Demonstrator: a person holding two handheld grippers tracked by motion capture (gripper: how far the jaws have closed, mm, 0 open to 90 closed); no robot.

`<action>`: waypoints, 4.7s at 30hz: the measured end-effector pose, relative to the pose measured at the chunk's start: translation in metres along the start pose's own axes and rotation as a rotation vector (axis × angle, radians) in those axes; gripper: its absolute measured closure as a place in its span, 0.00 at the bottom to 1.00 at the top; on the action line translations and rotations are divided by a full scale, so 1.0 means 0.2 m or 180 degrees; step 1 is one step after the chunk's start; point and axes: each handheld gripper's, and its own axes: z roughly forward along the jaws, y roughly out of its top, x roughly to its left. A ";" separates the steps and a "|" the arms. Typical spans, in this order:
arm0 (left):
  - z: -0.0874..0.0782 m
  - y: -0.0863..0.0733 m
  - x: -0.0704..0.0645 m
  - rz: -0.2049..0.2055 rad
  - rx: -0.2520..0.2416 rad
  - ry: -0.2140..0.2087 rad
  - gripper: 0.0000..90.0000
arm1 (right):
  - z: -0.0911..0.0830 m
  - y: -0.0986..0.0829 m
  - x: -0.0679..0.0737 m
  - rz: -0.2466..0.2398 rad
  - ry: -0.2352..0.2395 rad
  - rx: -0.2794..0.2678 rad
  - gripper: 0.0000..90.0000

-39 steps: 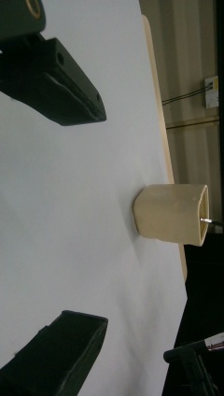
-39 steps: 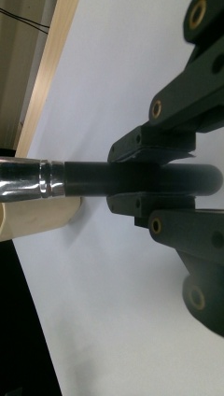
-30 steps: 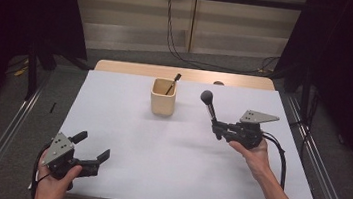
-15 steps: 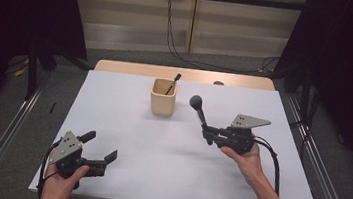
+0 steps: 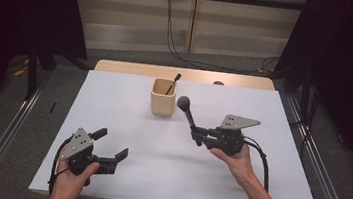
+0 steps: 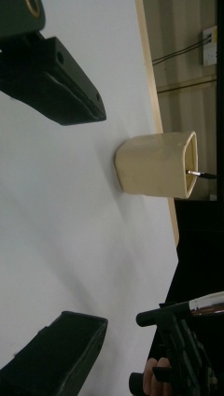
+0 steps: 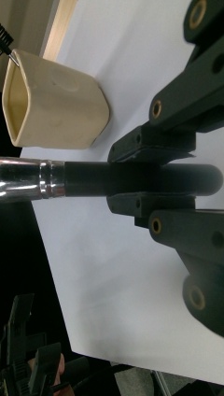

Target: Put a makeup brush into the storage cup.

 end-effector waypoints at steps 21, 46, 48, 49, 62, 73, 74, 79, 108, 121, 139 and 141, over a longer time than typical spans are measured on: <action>0.26 0.16 -0.09 0.0093 -0.0118 -0.0349 0.05 | 0.12 0.05 0.04 -0.0025 0.0112 -0.0104 0.84; 0.54 0.25 -0.15 0.0137 -0.0190 -0.0524 0.14 | 0.14 0.00 0.05 0.0064 0.0153 -0.0124 0.84; 0.57 0.27 -0.17 0.0126 -0.0185 -0.0559 0.15 | 0.14 0.00 0.05 0.0061 0.0157 -0.0121 0.84; 0.58 0.27 -0.18 0.0137 -0.0196 -0.0580 0.15 | 0.15 0.00 0.05 0.0057 0.0155 -0.0124 0.84; 0.69 0.31 -0.24 0.0009 -0.0164 -0.0698 0.38 | 0.15 0.00 0.06 0.0054 0.0178 -0.0124 0.84; 0.70 0.30 -0.24 -0.0152 -0.0144 -0.0785 0.63 | 0.15 -0.01 0.05 0.0098 0.0138 -0.0128 0.84; 0.70 0.31 -0.24 -0.0164 -0.0134 -0.0809 0.64 | 0.15 -0.01 0.05 0.0091 0.0143 -0.0127 0.84; 0.70 0.31 -0.23 -0.0155 -0.0107 -0.0793 0.71 | 0.15 -0.02 0.05 0.0093 0.0143 -0.0130 0.84; 0.71 0.32 -0.26 -0.0076 -0.0048 -0.0971 0.79 | 0.16 -0.02 0.05 0.0061 0.0108 -0.0084 0.81; 0.71 0.32 -0.26 -0.0073 -0.0021 -0.0994 0.79 | 0.15 -0.01 0.05 0.0059 0.0127 -0.0100 0.63; 0.69 0.33 -0.23 -0.0081 -0.0024 -0.0966 0.79 | 0.13 0.00 0.04 0.0122 0.0056 -0.0210 0.16; 0.68 0.33 -0.23 -0.0098 -0.0028 -0.0941 0.79 | 0.12 0.00 0.04 0.0136 0.0046 -0.0230 0.11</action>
